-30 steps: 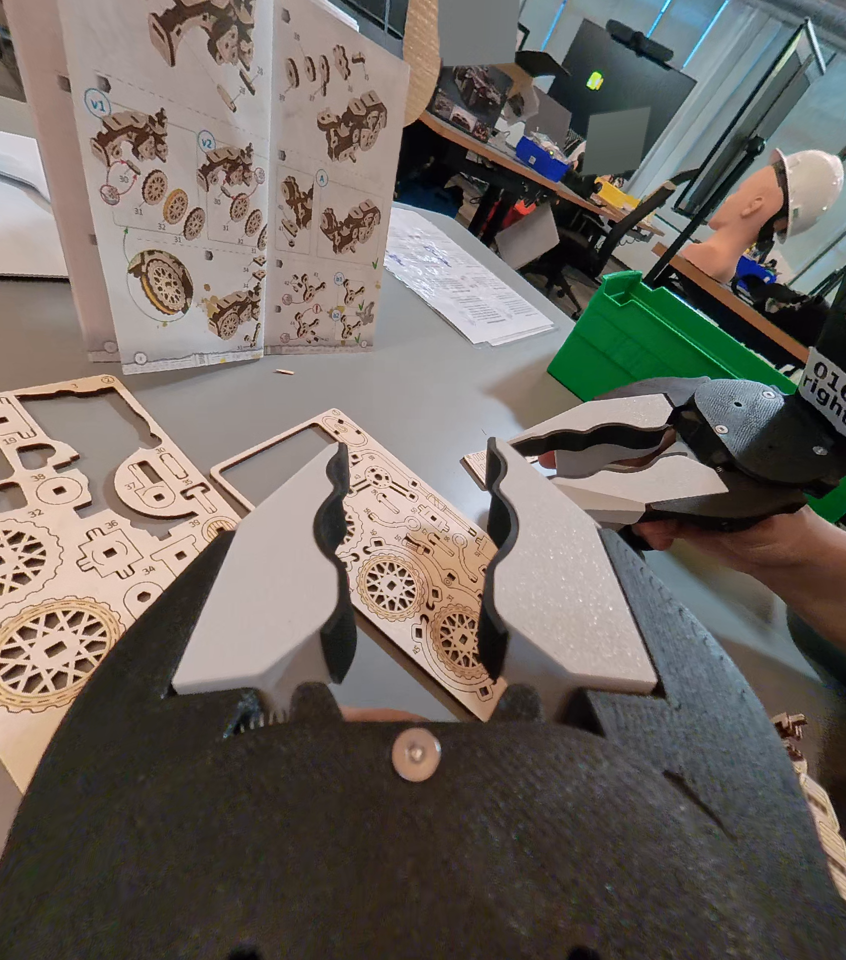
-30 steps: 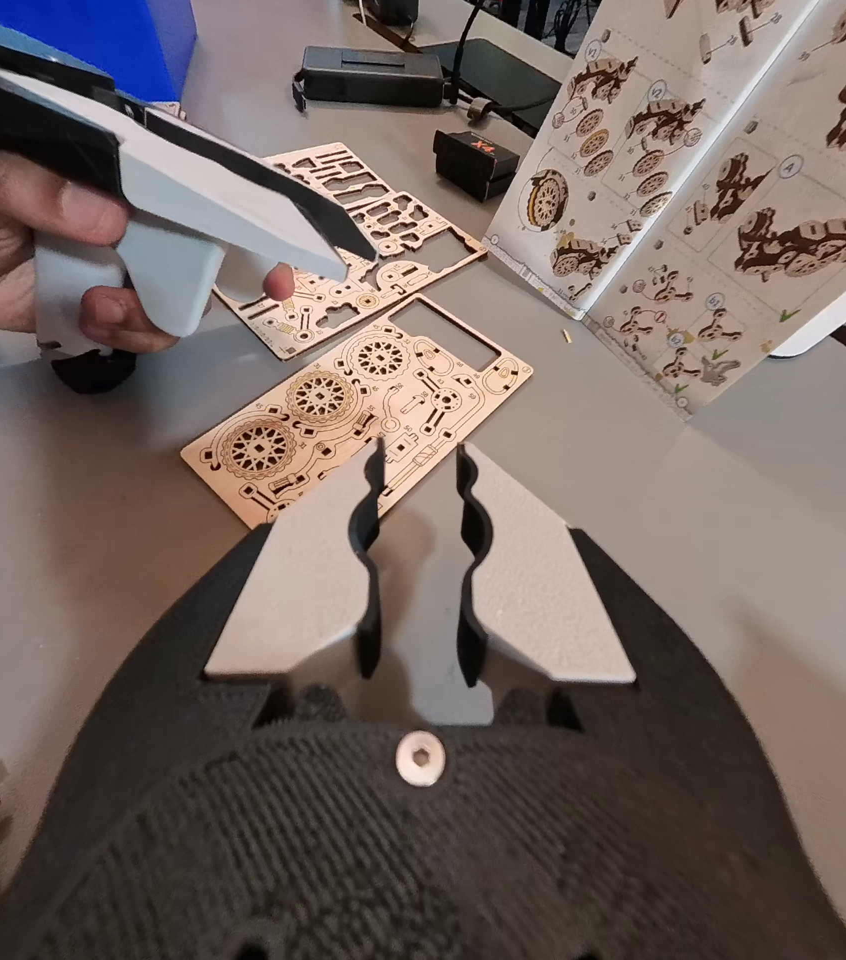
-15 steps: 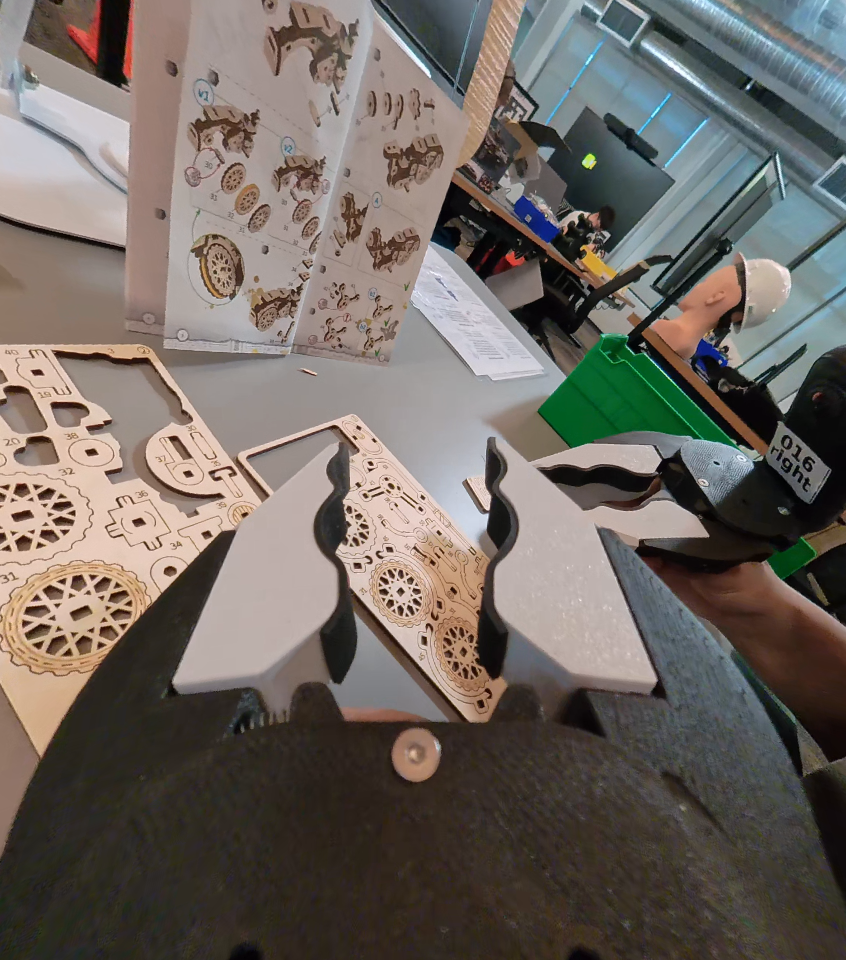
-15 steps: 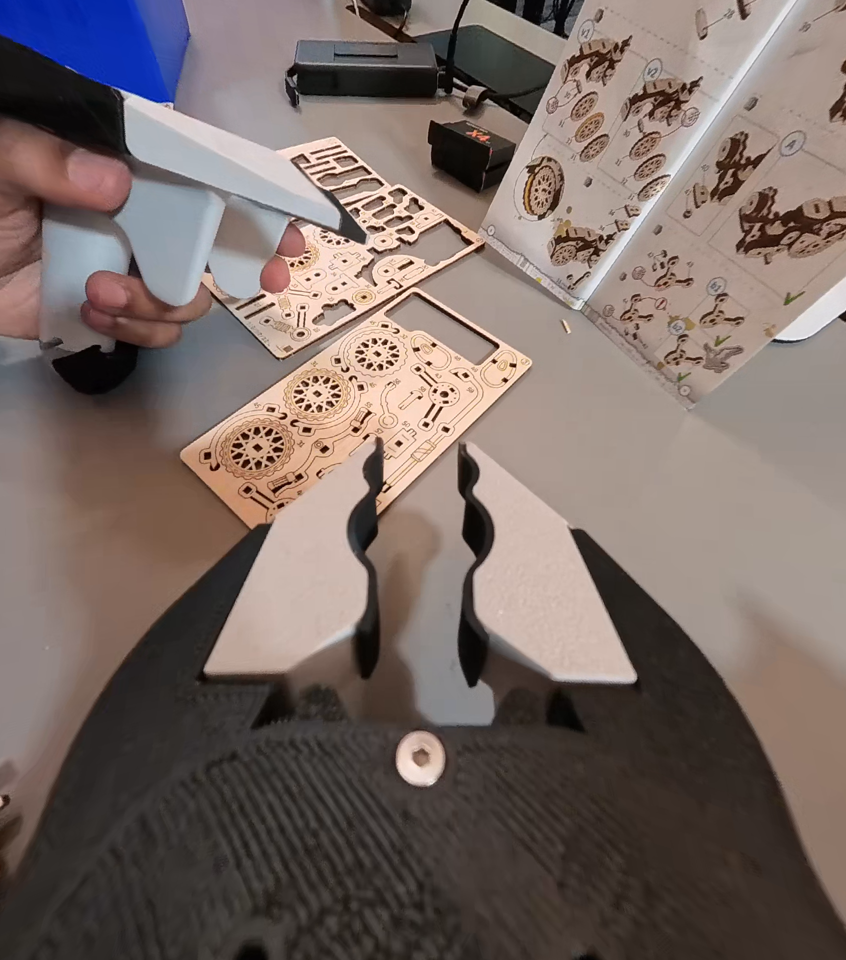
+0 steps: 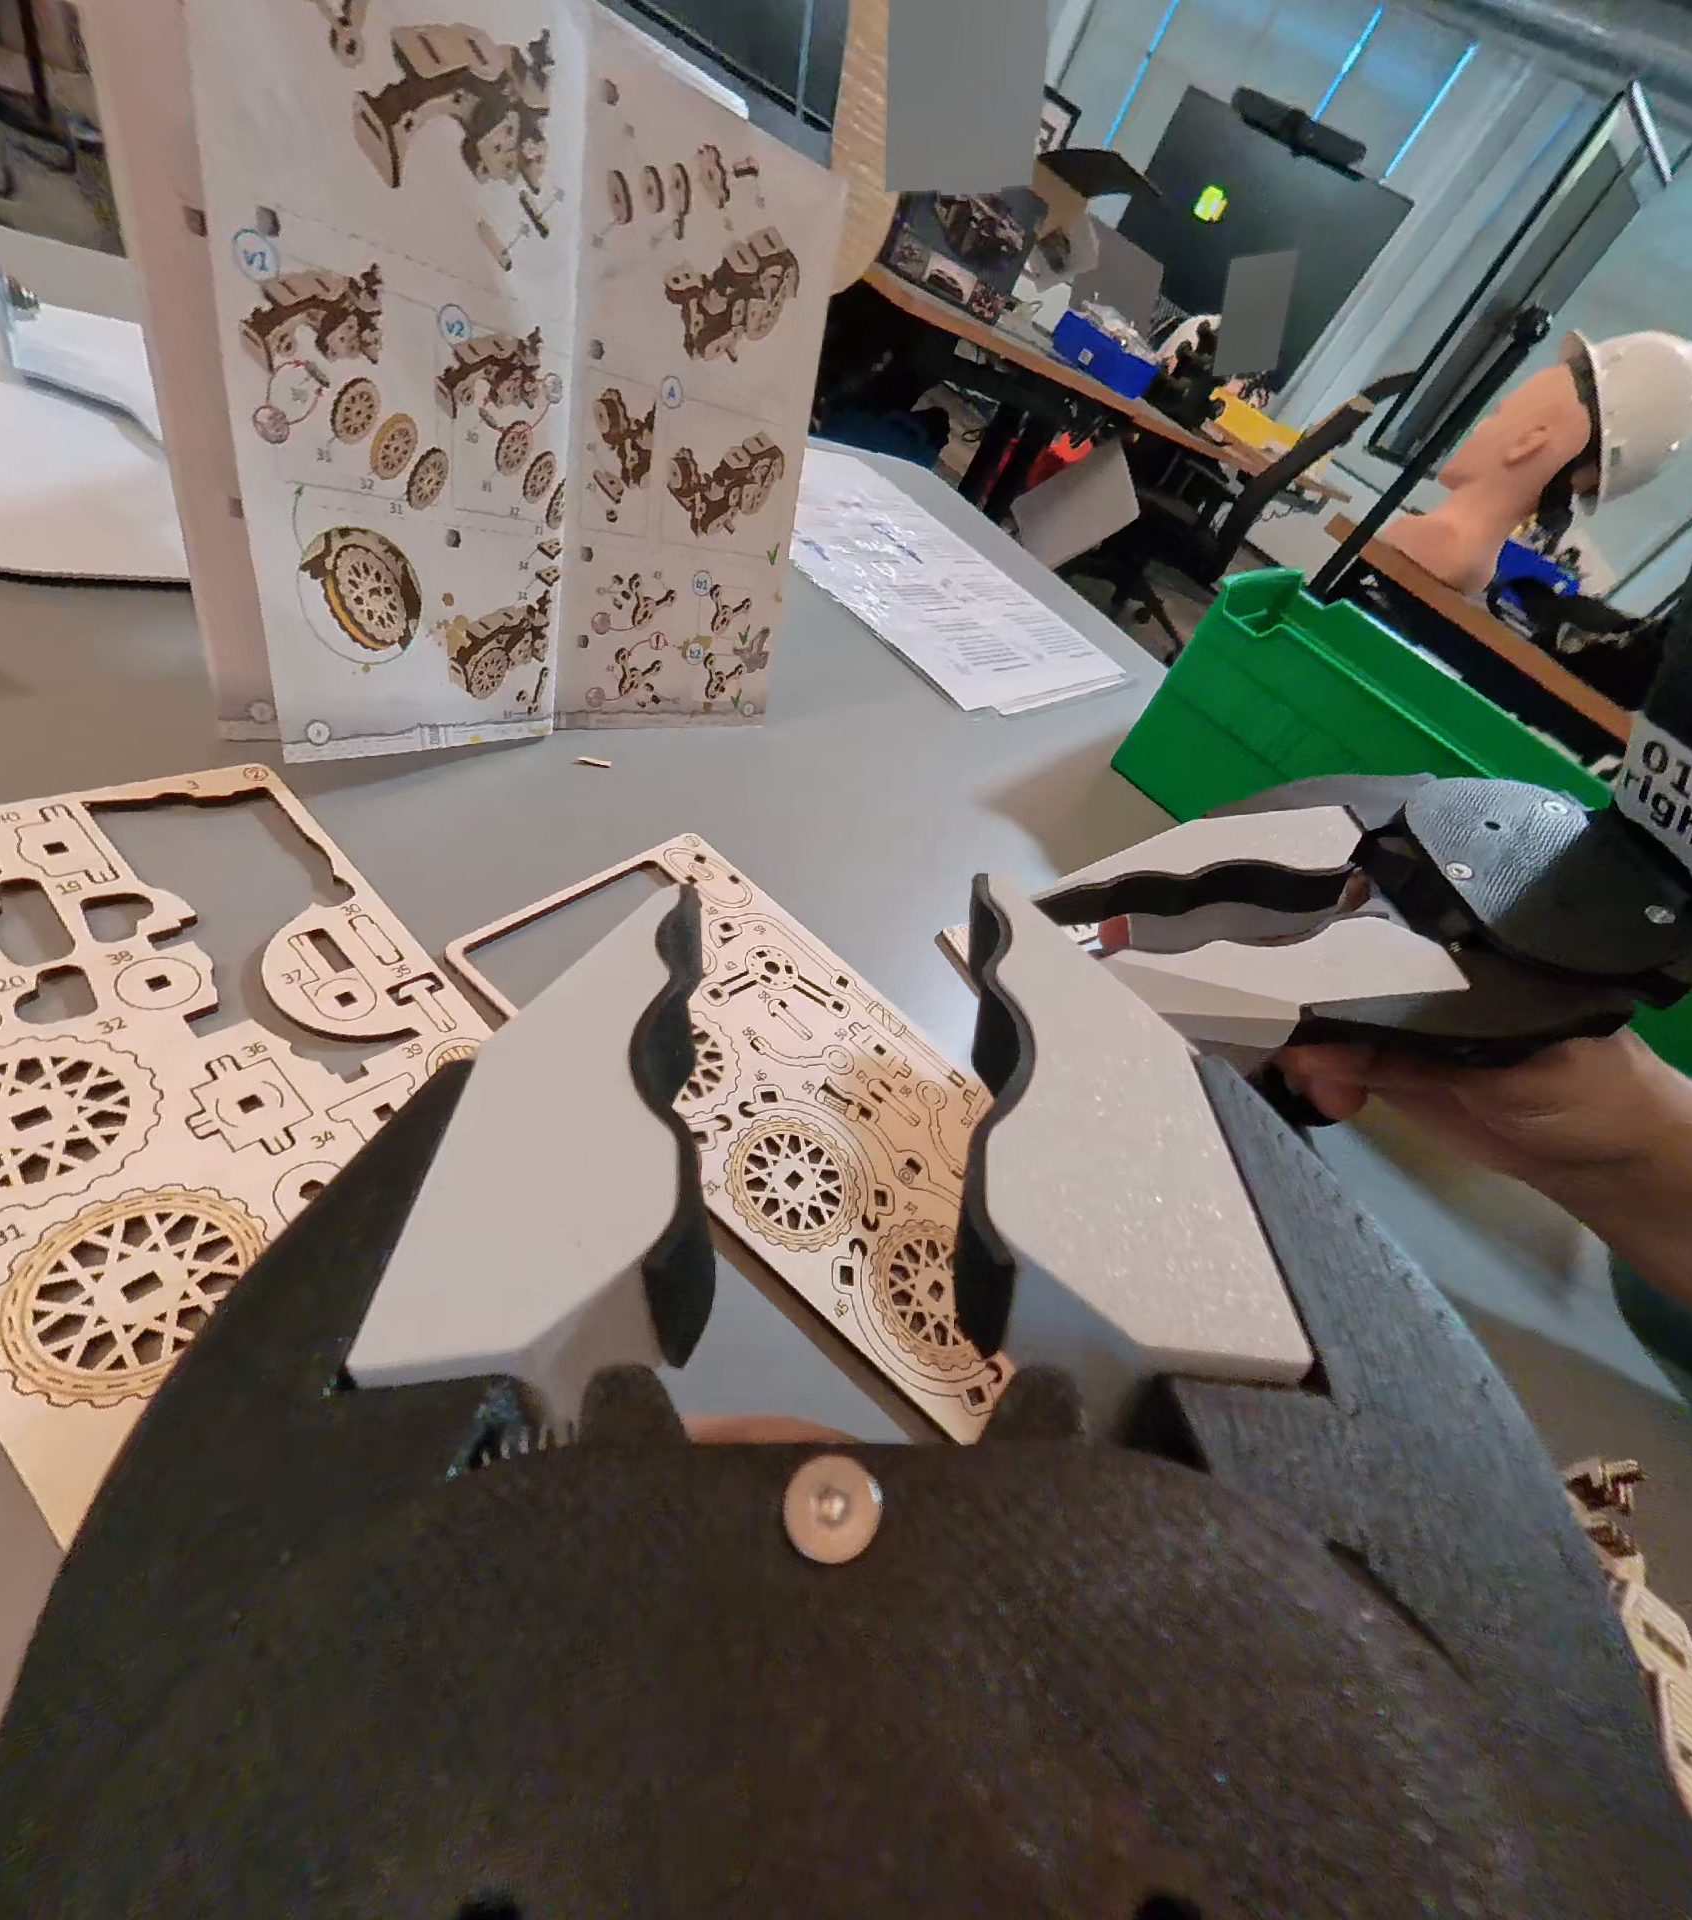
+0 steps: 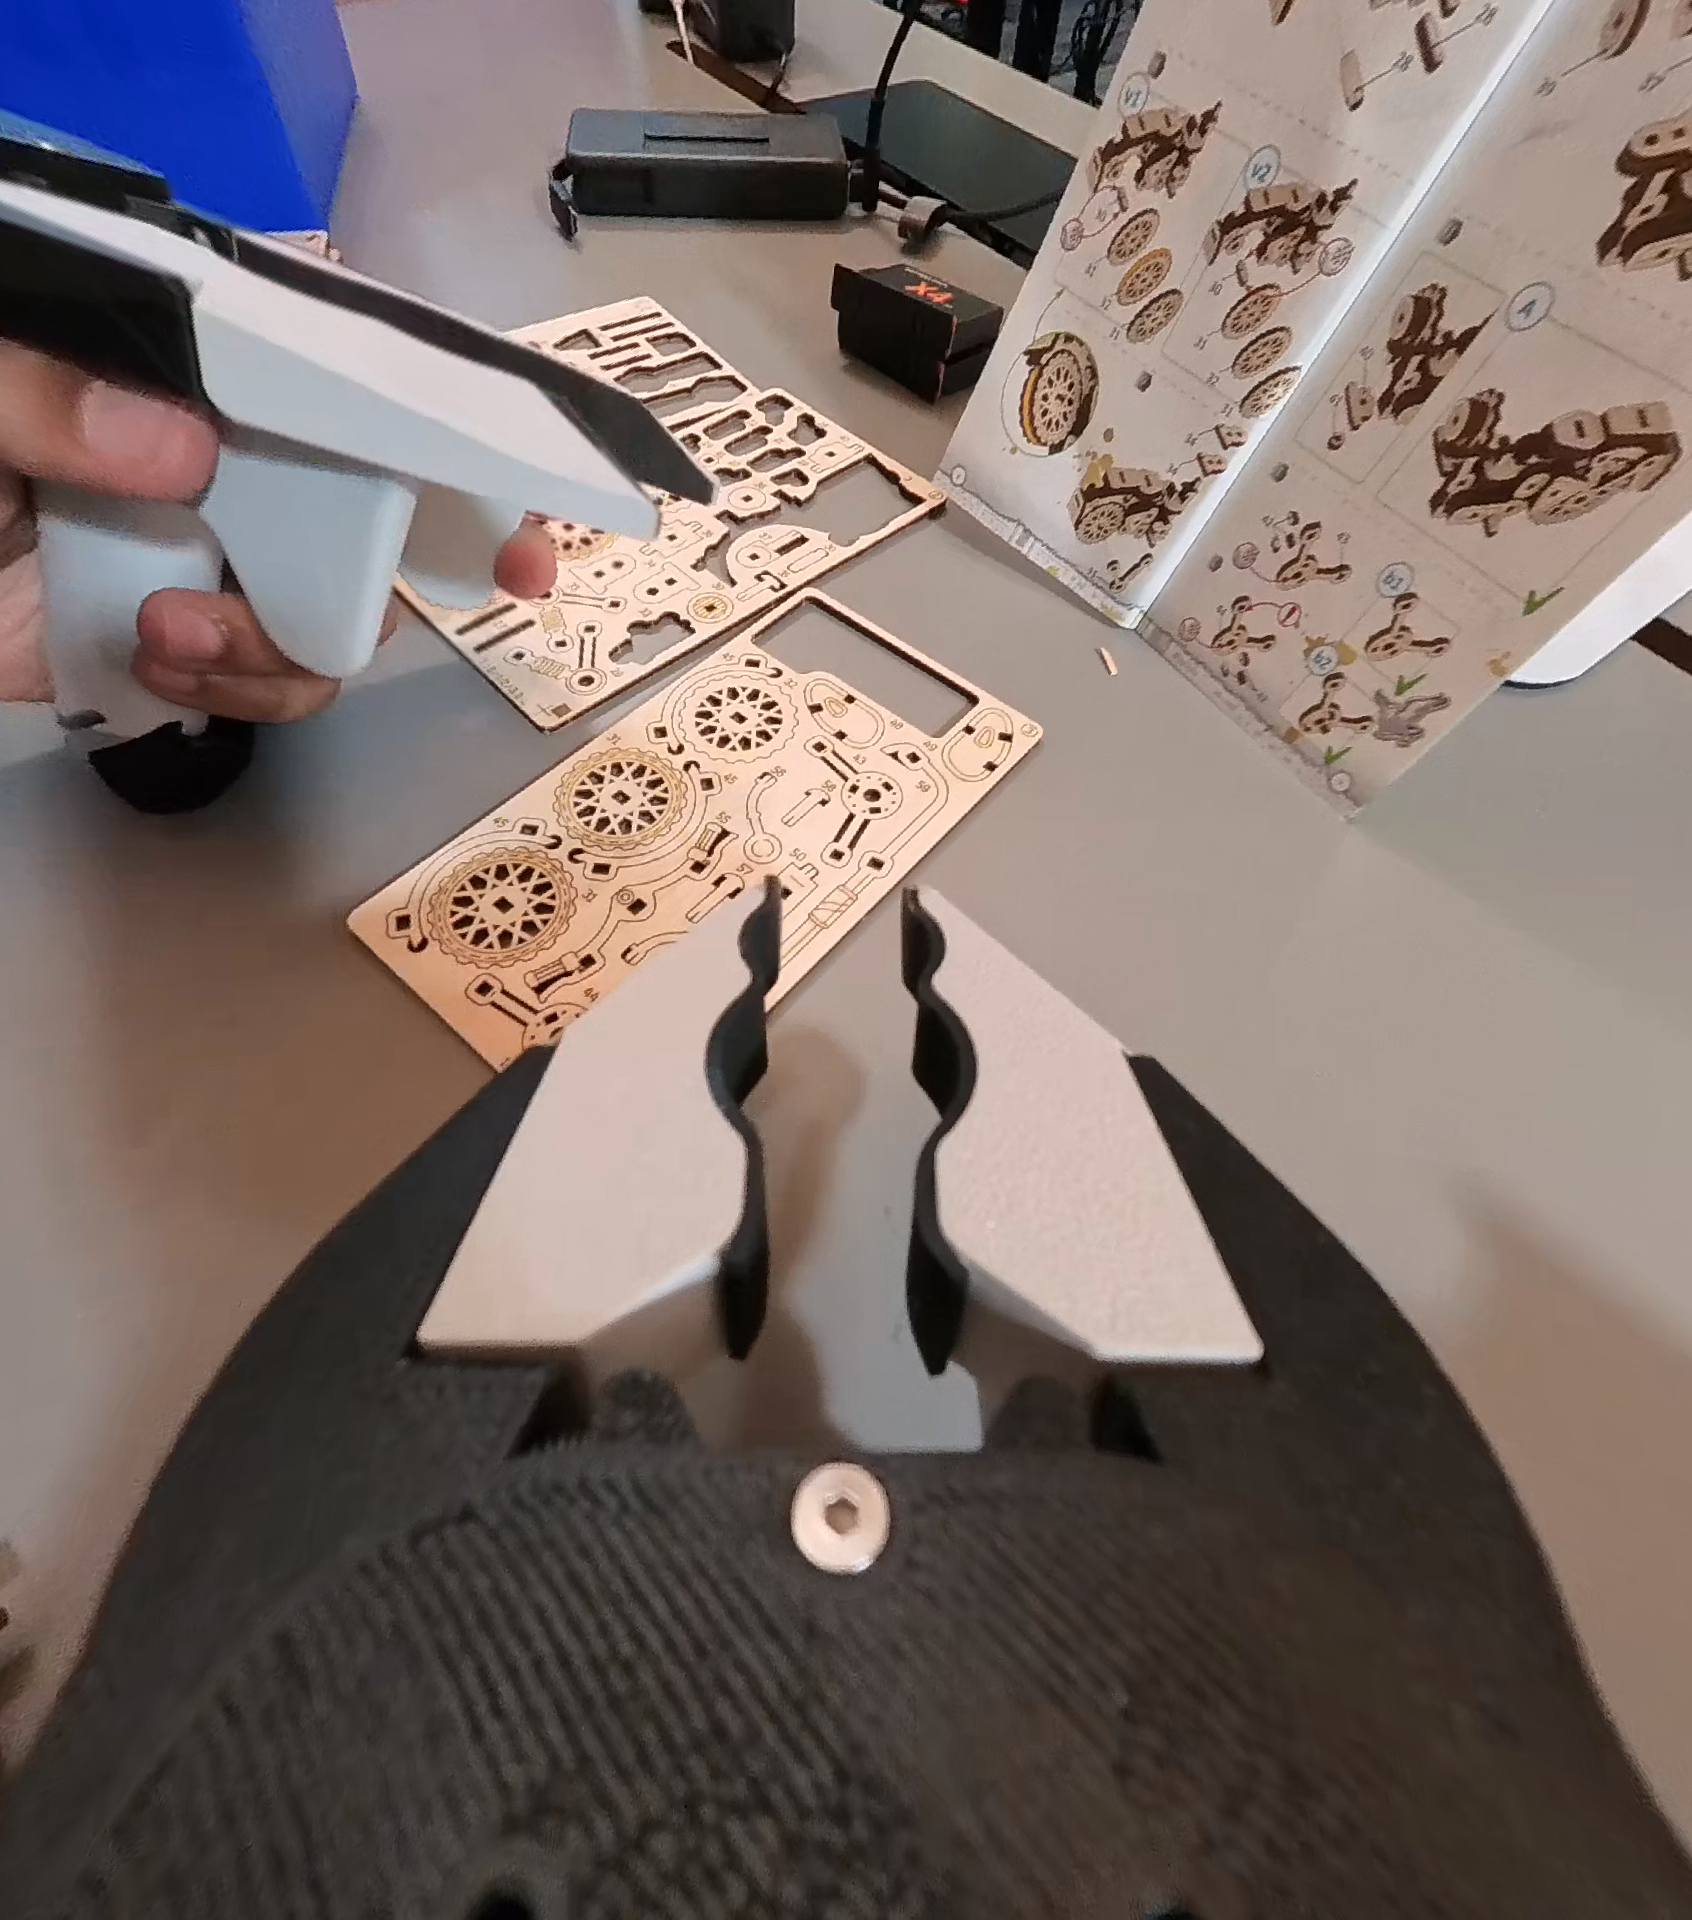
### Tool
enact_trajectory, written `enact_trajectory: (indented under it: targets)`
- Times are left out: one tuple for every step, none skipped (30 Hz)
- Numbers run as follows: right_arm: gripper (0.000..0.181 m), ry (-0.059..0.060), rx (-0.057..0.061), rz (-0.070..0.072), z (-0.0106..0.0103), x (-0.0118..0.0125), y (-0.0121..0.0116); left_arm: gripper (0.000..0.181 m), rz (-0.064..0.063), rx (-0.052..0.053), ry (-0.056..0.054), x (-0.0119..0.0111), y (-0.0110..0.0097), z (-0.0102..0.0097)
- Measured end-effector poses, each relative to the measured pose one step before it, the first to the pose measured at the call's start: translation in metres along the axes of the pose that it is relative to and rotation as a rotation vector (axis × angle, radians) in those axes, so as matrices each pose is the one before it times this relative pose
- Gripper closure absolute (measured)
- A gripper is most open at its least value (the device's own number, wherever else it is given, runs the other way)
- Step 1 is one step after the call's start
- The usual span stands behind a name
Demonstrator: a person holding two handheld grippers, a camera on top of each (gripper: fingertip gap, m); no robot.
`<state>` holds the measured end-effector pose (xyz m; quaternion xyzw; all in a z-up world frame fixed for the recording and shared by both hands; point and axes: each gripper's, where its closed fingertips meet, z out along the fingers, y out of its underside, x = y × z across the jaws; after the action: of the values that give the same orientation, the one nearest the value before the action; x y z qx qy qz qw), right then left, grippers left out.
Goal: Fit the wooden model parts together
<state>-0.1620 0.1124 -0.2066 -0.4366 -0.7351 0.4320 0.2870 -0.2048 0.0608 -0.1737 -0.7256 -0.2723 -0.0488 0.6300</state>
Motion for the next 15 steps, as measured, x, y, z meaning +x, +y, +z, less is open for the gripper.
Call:
enact_trajectory:
  targets:
    - [0.161, 0.0025, 0.0001, -0.0029, -0.00024, -0.00025, 0.00007, 0.131, 0.0123, -0.0031, -0.0001, 0.00153, 0.00051, 0.00042]
    - [0.161, 0.0026, -0.0005, -0.0042, 0.0, -0.00025, 0.00011, 0.132, 0.0088, -0.0022, 0.0012, 0.00127, 0.00028, 0.0004]
    - [0.161, 0.0026, -0.0006, -0.0047, -0.00001, -0.0002, 0.00013, 0.132, 0.004, -0.0008, 0.0002, 0.00063, 0.00011, 0.00017]
    - [0.162, 0.0016, -0.0018, -0.0035, 0.00026, -0.00012, 0.00012, 0.132, -0.0009, 0.0008, 0.0007, 0.00021, 0.00002, 0.00005]
    - [0.162, -0.0008, -0.0037, -0.0014, 0.00038, -0.0003, 0.0005, 0.132, -0.0034, 0.0004, 0.0015, 0.00011, -0.00001, 0.00015]
    - [0.161, -0.0021, -0.0043, 0.0008, 0.00055, -0.00018, 0.0005, 0.132, -0.003, -0.001, 0.001, -0.0002, 0.00019, 0.00012]
    - [0.162, -0.0025, -0.0038, 0.0023, 0.00039, 0.00001, 0.00044, 0.132, -0.0028, -0.0009, 0.0011, -0.00027, 0.00004, 0.00004]
    - [0.162, -0.0022, -0.0028, 0.0034, 0.00034, 0.00002, 0.00037, 0.132, -0.0024, -0.0002, 0.0003, -0.00016, 0.00008, 0.00001]
    - [0.162, -0.0018, -0.0014, 0.0035, 0.00016, 0.00016, 0.00021, 0.132, -0.0013, 0.0006, 0.0, -0.00019, -0.00007, -0.00007]
    - [0.162, -0.0016, 0.0008, 0.0023, -0.0001, 0.00011, -0.00012, 0.132, -0.0002, 0.0007, -0.0001, -0.00004, -0.00009, -0.00004]
    - [0.162, -0.0003, 0.0025, 0.0011, -0.00027, 0.00002, -0.00033, 0.132, 0.0005, 0.0003, 0.0, 0.0001, -0.00009, -0.00002]
    - [0.162, 0.0005, 0.0026, 0.0002, -0.00034, 0.00014, -0.00031, 0.132, 0.0007, -0.0001, 0.0, 0.00004, 0.00006, -0.00004]
    - [0.162, 0.0002, 0.0019, -0.0004, -0.00019, 0.00001, -0.00021, 0.132, 0.0009, -0.0003, 0.0003, 0.00014, -0.00001, 0.00003]
    - [0.162, 0.0003, 0.0012, -0.0005, -0.00012, -0.00001, -0.00018, 0.132, -0.0011, 0.0004, 0.0011, 0.00031, 0.00007, 0.00012]
    - [0.162, 0.0, 0.0005, -0.0006, -0.00008, -0.00013, -0.00002, 0.132, -0.0023, 0.0006, 0.002, 0.00045, 0.00014, 0.00006]
